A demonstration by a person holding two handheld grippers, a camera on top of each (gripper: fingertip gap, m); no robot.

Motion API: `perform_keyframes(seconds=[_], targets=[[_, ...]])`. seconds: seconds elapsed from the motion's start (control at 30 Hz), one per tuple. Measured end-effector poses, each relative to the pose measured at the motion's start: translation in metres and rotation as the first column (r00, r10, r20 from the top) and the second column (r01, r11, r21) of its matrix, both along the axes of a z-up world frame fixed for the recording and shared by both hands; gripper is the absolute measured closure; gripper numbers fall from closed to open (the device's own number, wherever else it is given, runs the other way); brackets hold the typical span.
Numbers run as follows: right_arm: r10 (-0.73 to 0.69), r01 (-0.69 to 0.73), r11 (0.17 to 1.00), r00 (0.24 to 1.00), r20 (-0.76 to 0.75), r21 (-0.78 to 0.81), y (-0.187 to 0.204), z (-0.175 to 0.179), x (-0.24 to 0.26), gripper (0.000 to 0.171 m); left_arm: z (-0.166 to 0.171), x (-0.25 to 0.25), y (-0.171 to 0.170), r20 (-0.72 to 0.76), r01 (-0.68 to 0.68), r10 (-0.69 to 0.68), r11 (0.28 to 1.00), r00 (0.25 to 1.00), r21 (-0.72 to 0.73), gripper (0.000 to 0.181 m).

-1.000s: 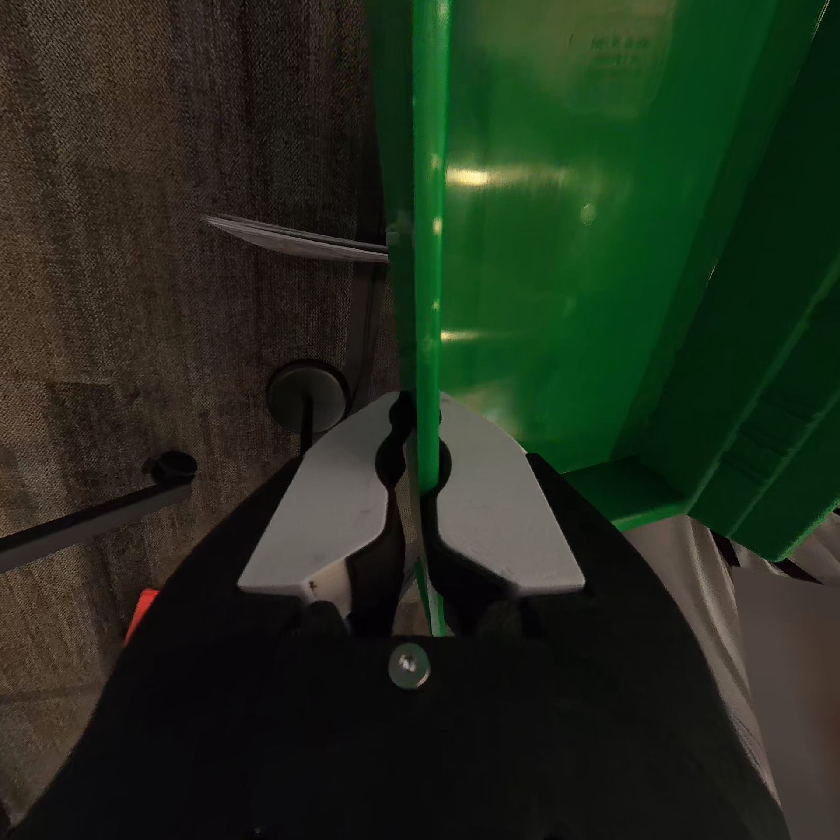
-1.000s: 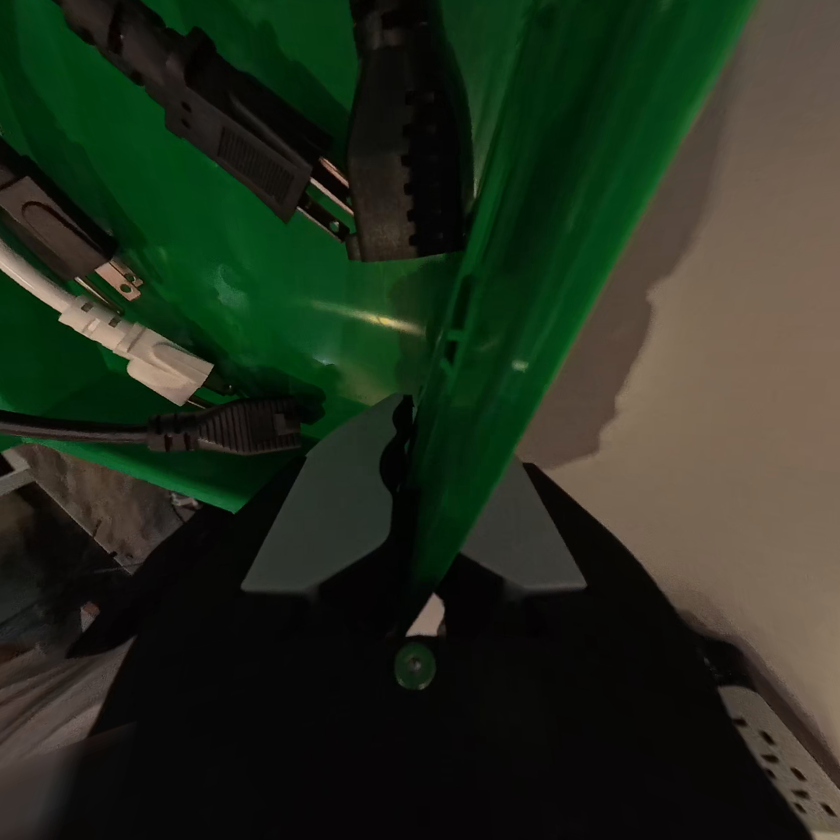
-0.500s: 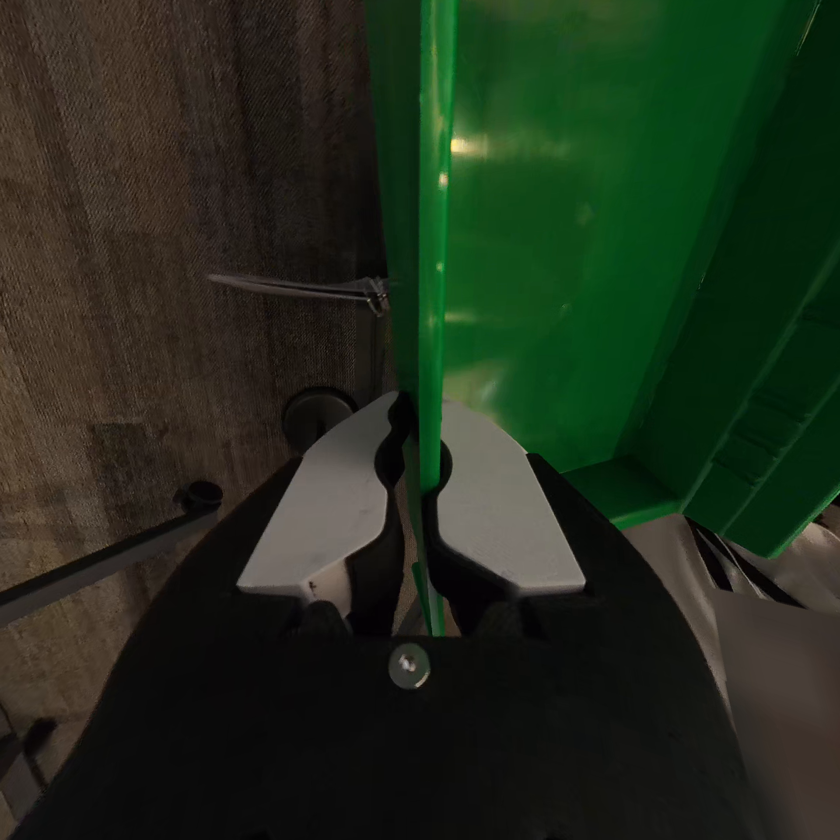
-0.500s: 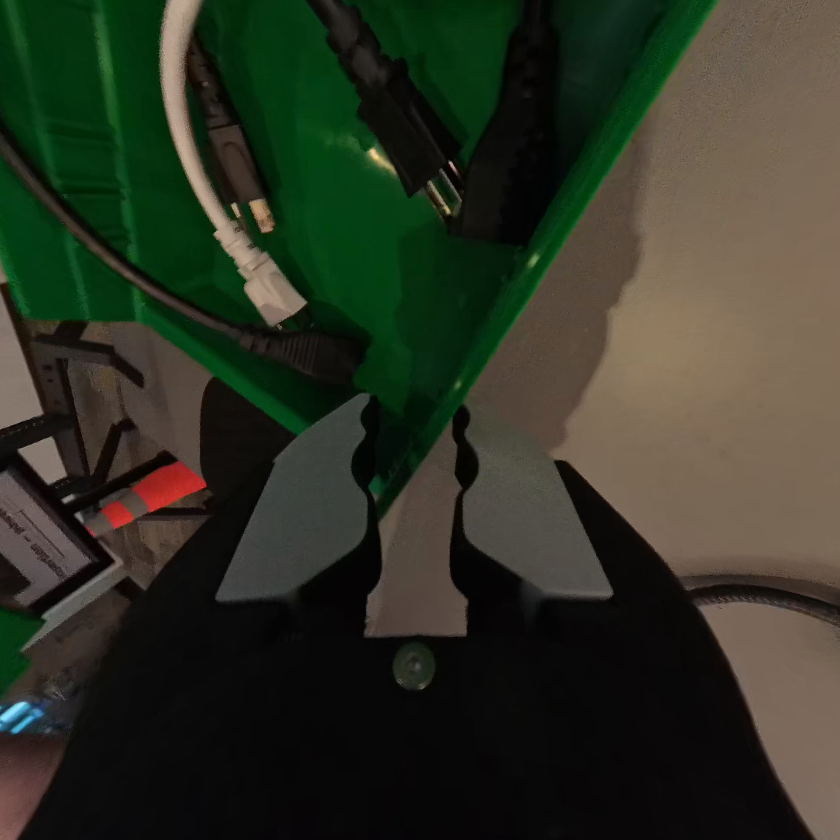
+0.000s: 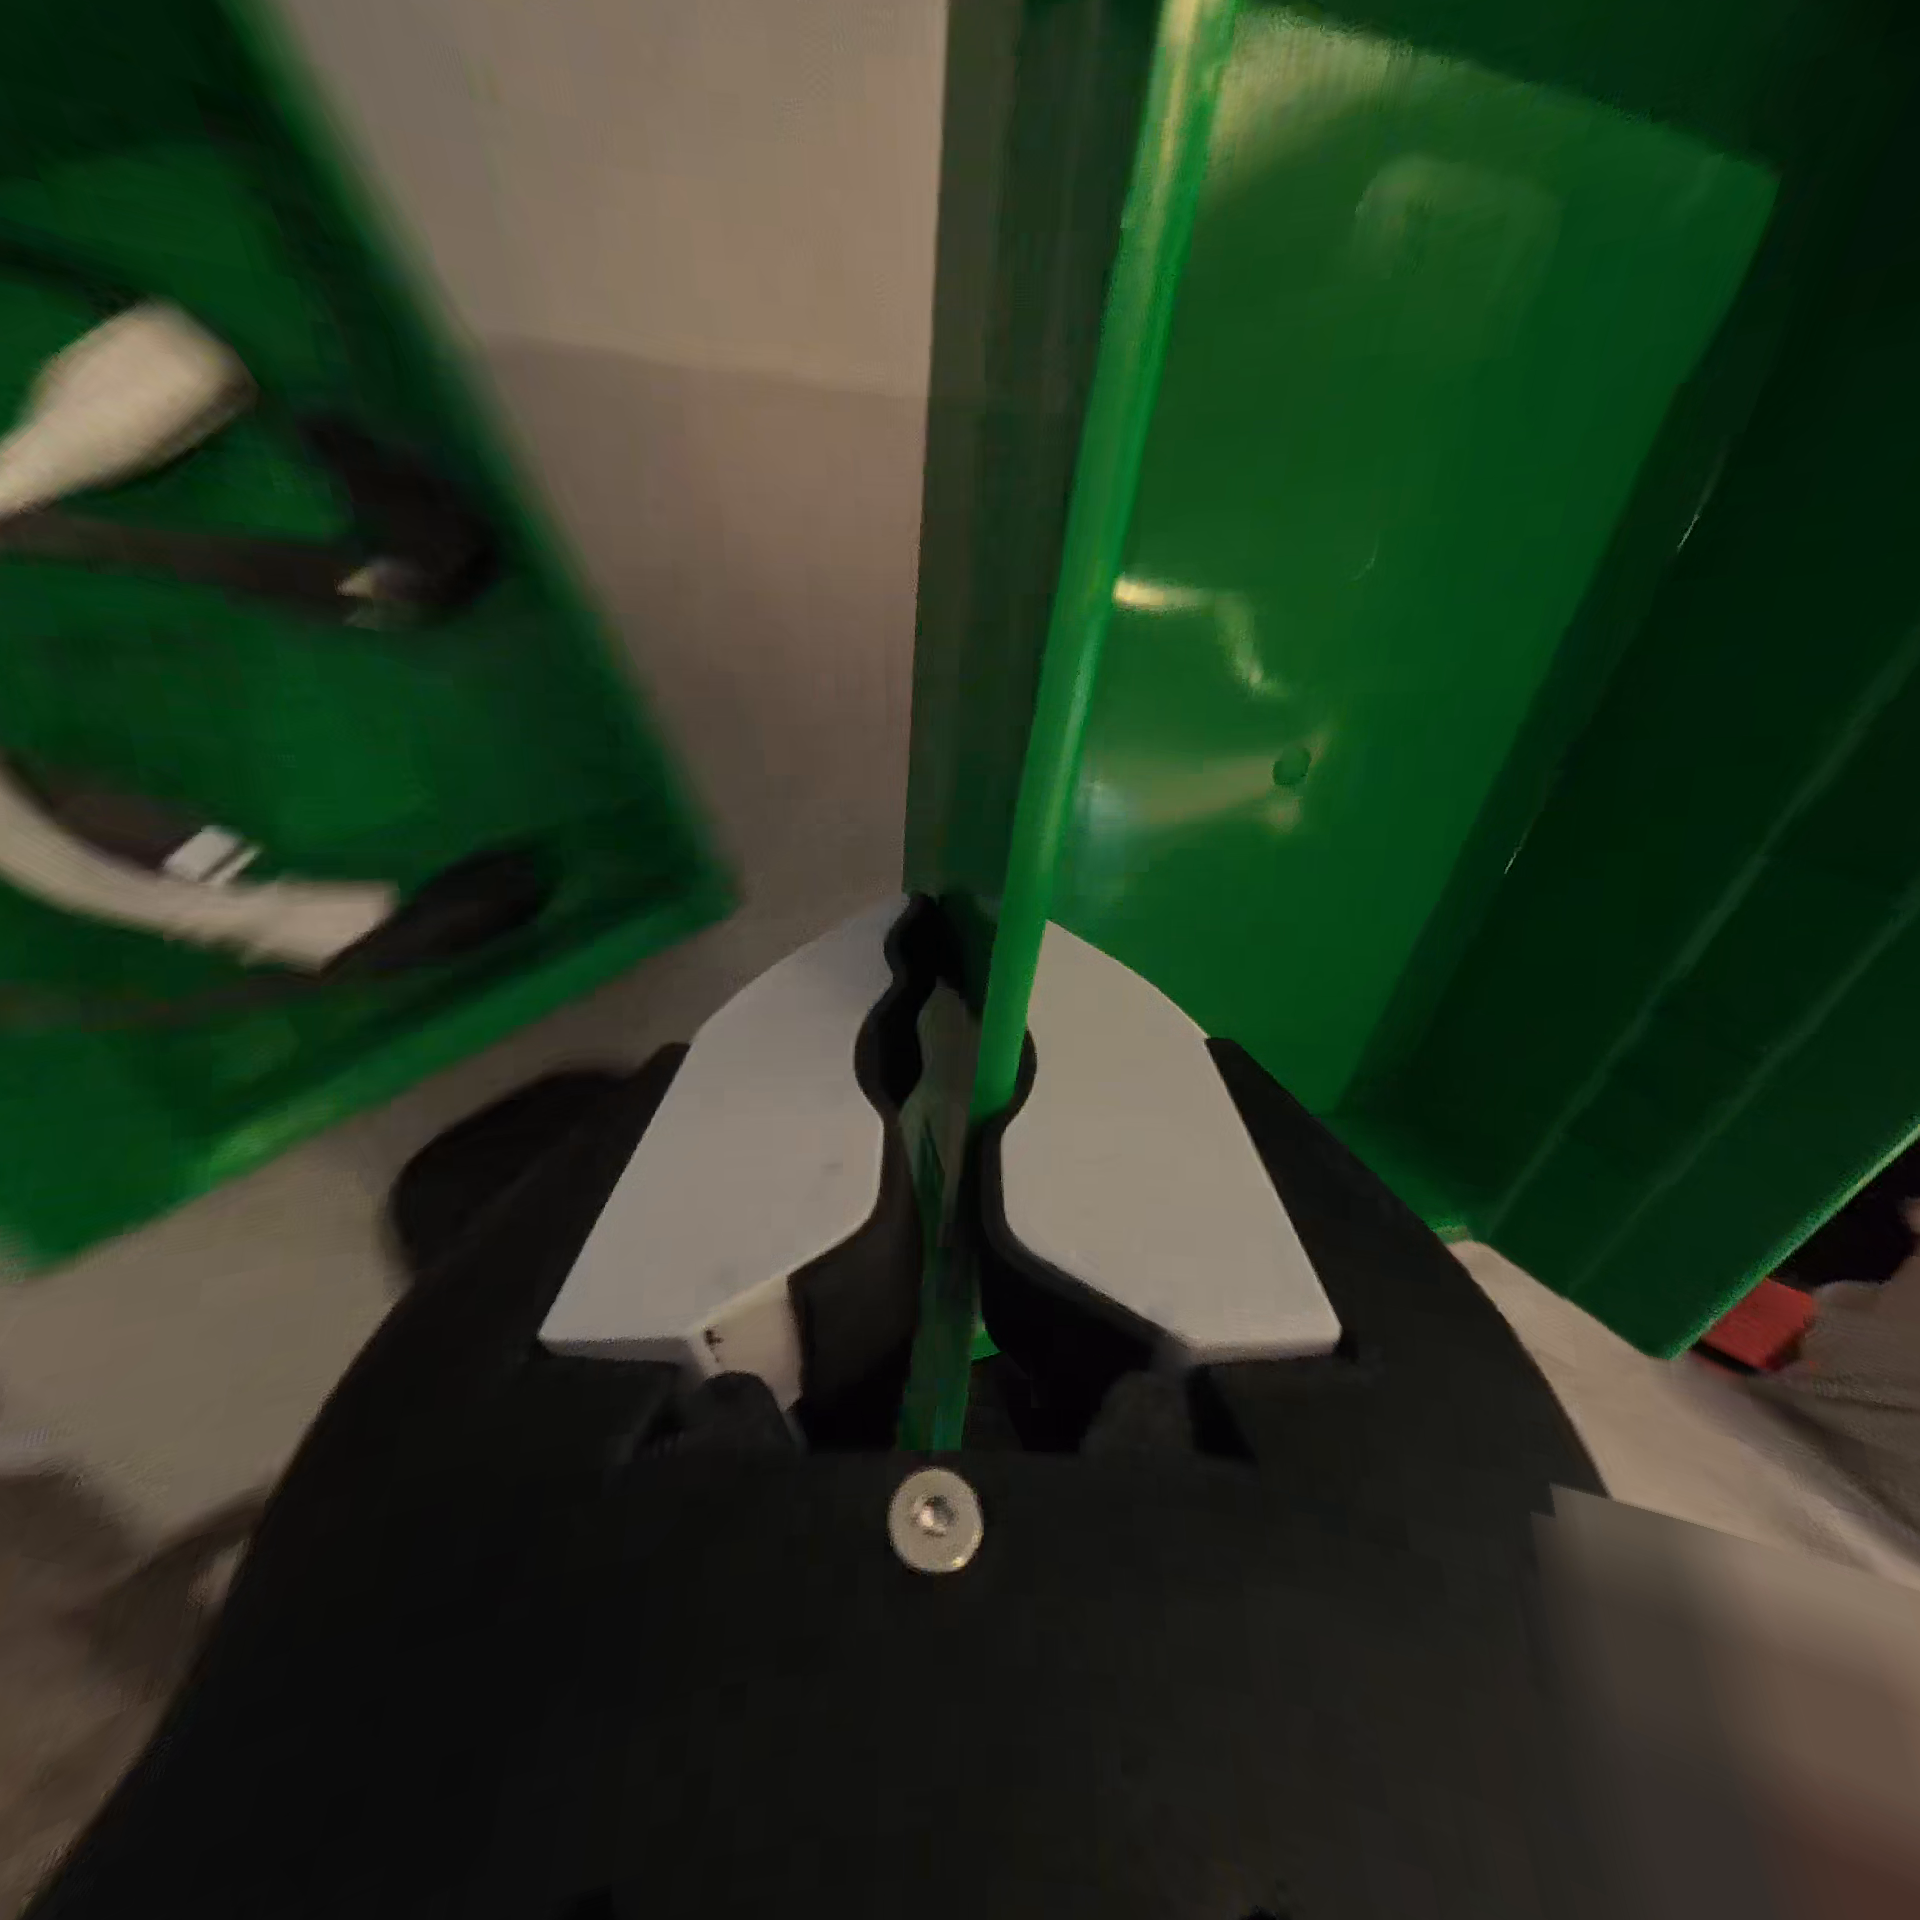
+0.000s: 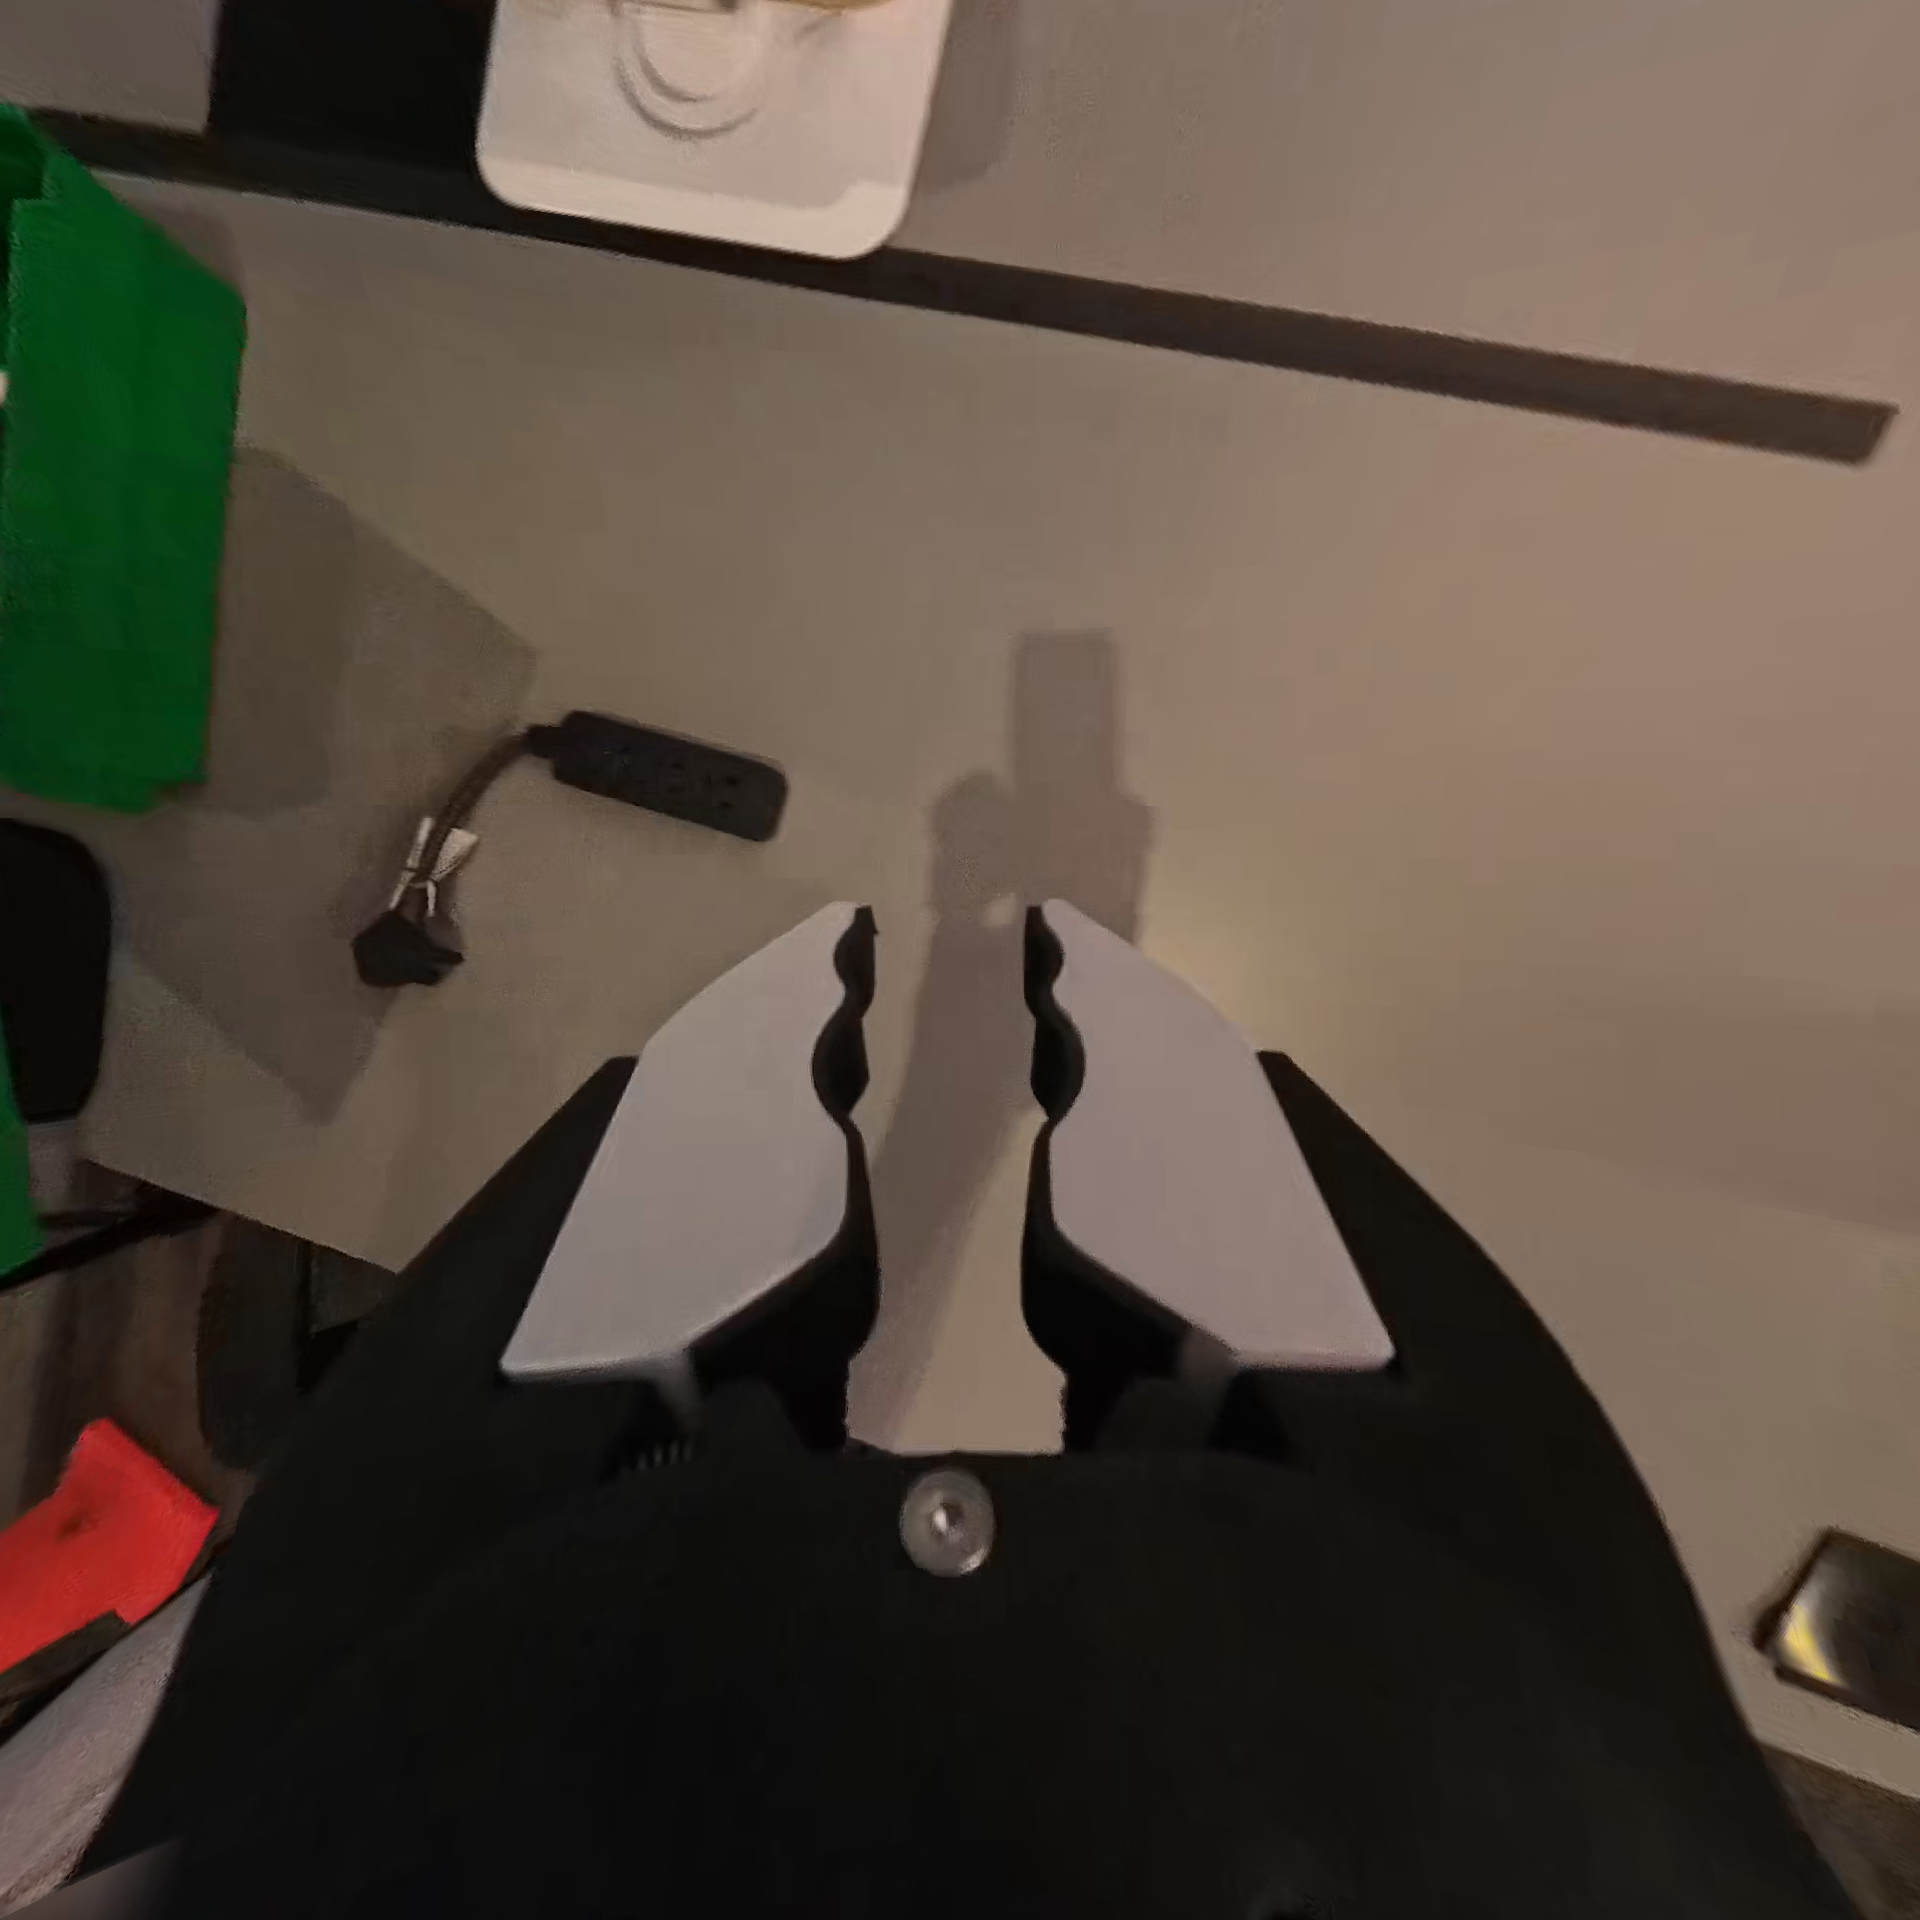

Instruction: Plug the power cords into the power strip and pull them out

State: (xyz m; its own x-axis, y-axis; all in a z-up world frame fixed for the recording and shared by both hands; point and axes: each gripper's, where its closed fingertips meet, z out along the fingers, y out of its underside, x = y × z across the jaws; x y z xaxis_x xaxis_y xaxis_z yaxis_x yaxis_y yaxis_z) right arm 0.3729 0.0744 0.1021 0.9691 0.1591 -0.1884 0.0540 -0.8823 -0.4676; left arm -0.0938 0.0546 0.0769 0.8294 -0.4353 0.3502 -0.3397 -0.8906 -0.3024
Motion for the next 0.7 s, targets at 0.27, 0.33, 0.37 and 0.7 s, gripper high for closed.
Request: perform_keyframes(seconds=[0.27, 0.33, 0.37, 0.7], targets=[[-0.259, 0.259, 0.966, 0.957, -0.128, -0.018, -0.095, -0.041, 0.188, 0.14, -0.078, 0.29, 0.046, 0.158, 0.022, -0.012, 0.998, 0.987, -0.06, 0.174], [-0.283, 0.282, 0.959, 0.947, -0.153, -0.027, -0.108, -0.057, 0.208, 0.14, -0.099, 0.34, 0.041, 0.144, 0.035, -0.02, 0.994, 0.989, -0.103, 0.175], [-0.289, 0.288, 0.957, 0.943, -0.162, -0.033, -0.113, -0.065, 0.215, 0.14, -0.109, 0.36, 0.038, 0.138, 0.037, -0.019, 0.991, 0.99, -0.129, 0.176], [-0.162, 0.175, 0.982, 0.974, -0.159, 0.069, -0.109, -0.13, 0.228, 0.13, -0.185, 0.452, 0.028, 0.096, -0.083, 0.106, 0.972, 0.99, -0.221, 0.169]])
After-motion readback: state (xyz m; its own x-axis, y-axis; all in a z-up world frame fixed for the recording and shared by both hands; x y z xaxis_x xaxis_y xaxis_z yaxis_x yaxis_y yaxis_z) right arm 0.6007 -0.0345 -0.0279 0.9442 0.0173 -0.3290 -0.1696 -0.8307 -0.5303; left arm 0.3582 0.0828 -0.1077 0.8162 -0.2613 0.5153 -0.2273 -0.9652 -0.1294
